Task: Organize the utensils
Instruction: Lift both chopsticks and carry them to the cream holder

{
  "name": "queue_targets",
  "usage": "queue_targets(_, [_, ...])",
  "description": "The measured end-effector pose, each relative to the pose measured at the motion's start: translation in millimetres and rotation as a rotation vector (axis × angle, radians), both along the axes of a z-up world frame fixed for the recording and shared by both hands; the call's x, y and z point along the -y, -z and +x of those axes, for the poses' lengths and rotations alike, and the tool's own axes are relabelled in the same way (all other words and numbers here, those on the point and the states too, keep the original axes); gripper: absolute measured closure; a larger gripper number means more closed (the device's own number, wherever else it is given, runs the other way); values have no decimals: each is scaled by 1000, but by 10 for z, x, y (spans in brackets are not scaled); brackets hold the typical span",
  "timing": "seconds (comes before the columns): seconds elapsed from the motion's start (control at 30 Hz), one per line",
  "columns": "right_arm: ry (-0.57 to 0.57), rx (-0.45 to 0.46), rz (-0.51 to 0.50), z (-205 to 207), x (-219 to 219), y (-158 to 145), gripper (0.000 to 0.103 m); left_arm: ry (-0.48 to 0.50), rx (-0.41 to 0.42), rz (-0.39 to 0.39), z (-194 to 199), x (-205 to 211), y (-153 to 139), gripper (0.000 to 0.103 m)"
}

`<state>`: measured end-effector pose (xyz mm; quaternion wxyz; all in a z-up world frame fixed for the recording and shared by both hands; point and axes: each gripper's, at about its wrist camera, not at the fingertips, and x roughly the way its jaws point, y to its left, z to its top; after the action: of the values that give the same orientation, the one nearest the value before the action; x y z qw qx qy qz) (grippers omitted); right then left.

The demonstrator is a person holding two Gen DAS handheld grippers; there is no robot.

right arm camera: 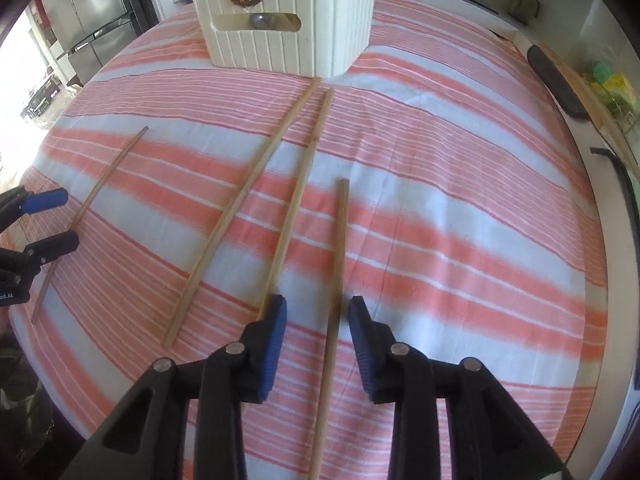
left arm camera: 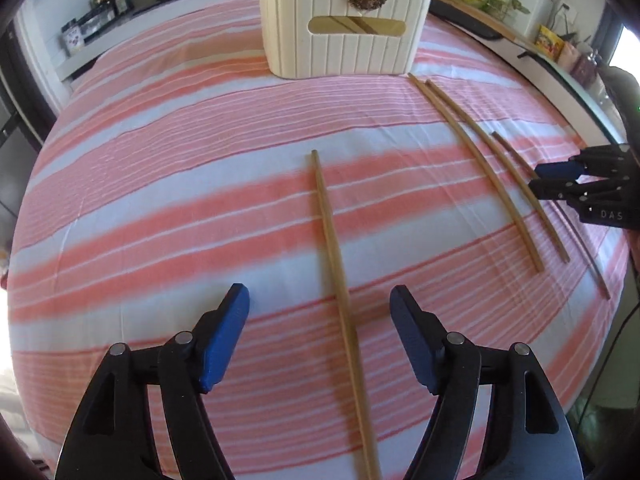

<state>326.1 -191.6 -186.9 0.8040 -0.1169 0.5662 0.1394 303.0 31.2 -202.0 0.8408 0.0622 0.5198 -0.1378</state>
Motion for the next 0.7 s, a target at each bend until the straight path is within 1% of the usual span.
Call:
queue_targets(0.07, [15, -6, 10, 171, -11, -6, 71, 2, -14, 18, 171, 16, -16, 33])
queue_targets(0.1, [25, -10, 18, 256, -11, -7, 72, 3, -25, 21, 263, 31, -18, 38])
queue_targets(0.13, [33, -10, 25, 340, -17, -8, 75, 5, -36, 21, 344, 46, -14, 41])
queue_targets(0.17, [40, -9, 27, 422, -27, -8, 81, 4, -36, 24, 415, 69, -17, 44])
queue_targets(0.2, [42, -2, 25, 496, -39, -18, 86, 3, -35, 31, 481, 95, -21, 54])
queue_targets(0.23, [43, 5, 21, 567, -54, -25, 96, 2, -33, 40, 534, 120, -29, 68])
queue_targets(0.27, [48, 7, 22, 628, -71, -16, 97, 4, -39, 27, 580, 135, -41, 78])
queue_targets(0.3, [54, 12, 32, 686, -72, -18, 97, 0, -50, 6, 619, 136, -47, 97])
queue_targets(0.37, [75, 22, 52, 782, -66, -43, 97, -25, -61, -36, 665, 94, -59, 98])
queue_targets(0.43, [100, 50, 97, 753, -37, -139, 97, -55, -35, -59, 620, 23, -130, 99])
queue_targets(0.53, [92, 149, 163, 614, 55, -518, 97, -78, 42, -114, 431, -109, -394, 99])
queue_targets(0.63, [61, 261, 209, 376, 119, -980, 97, -82, 129, -157, 209, -222, -763, 99])
queue_targets(0.7, [44, 315, 249, 267, 181, -1253, 97, -72, 185, -183, 108, -256, -1025, 99])
